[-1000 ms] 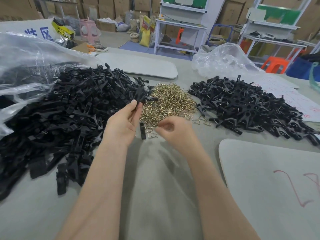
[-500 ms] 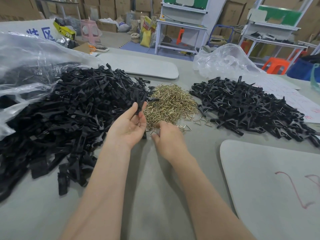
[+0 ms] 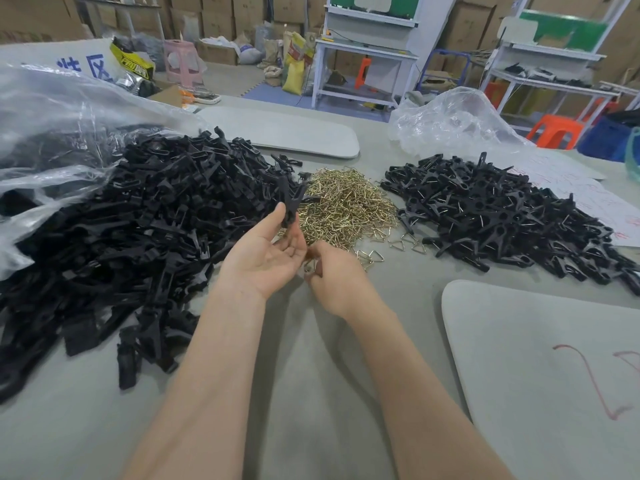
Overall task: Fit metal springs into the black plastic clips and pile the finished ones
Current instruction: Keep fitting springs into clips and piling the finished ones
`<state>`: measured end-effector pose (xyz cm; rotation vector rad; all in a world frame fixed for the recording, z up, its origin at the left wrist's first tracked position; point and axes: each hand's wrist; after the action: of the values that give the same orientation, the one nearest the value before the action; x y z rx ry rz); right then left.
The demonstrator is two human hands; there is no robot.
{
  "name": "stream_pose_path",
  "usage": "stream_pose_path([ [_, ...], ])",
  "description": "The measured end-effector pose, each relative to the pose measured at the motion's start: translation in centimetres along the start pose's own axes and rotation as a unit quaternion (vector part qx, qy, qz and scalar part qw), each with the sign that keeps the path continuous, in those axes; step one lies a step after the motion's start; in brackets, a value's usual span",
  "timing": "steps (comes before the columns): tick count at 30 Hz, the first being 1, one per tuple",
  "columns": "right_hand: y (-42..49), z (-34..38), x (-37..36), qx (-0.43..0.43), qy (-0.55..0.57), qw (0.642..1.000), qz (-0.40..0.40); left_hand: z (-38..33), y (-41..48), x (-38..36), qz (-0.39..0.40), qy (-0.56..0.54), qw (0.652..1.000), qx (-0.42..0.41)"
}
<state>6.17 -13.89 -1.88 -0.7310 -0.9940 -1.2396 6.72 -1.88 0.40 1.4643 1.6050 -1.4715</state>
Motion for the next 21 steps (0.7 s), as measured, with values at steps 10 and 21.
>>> stream_pose_path([
  [10,-0.5,-1.4,3.0,-0.056,0.367,0.900,-0.227,1.4,0.2,-0.1,0.031,0.228,0.967,-0.110],
  [21,-0.4,-2.9,4.5,-0.126,0.528,0.800,-0.256,4.1,1.0,0.6,-0.002,0.733,0.579,-0.356],
])
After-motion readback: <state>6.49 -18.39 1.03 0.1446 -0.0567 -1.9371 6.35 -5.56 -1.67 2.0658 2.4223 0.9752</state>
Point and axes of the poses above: each hand's wrist, its own y-axis towards the middle knuckle, its own x-axis out of the back of the hand, z = x × y, and after that the axes turned 5 degrees about -y, right-handed
